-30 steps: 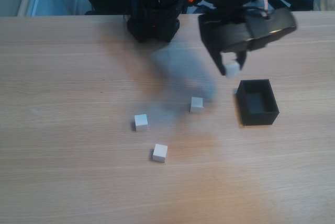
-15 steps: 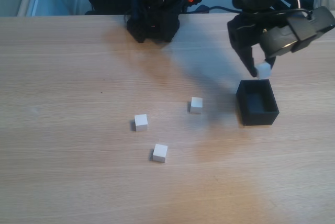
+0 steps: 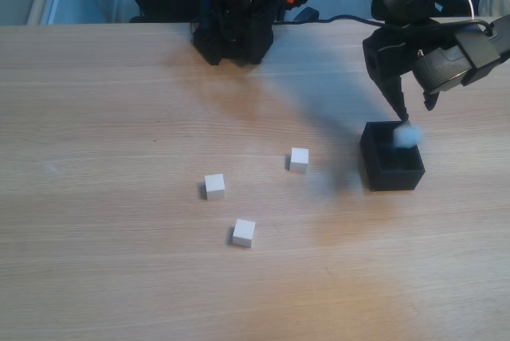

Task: Pick blocks and place them in the box.

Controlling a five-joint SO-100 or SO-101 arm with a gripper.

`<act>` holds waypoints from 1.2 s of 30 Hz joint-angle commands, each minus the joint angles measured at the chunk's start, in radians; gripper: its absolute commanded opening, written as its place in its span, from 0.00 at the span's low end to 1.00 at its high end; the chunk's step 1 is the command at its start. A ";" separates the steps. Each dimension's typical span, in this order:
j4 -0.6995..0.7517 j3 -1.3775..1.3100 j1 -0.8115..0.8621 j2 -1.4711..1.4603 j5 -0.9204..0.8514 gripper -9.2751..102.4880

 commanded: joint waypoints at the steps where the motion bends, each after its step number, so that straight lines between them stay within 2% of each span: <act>1: -0.002 -0.051 0.018 0.015 -0.014 0.20; 4: 0.003 -0.032 0.038 0.041 -0.021 0.18; 8: 0.015 0.066 0.094 0.138 0.002 0.08; 12: 0.034 0.270 0.181 0.304 -0.009 0.08; 21: 0.002 0.684 0.385 0.637 -0.092 0.14; 25: -0.012 0.759 0.416 0.689 -0.110 0.15; 30: -0.055 0.822 0.417 0.713 -0.110 0.21; 36: -0.120 0.813 0.416 0.623 -0.104 0.23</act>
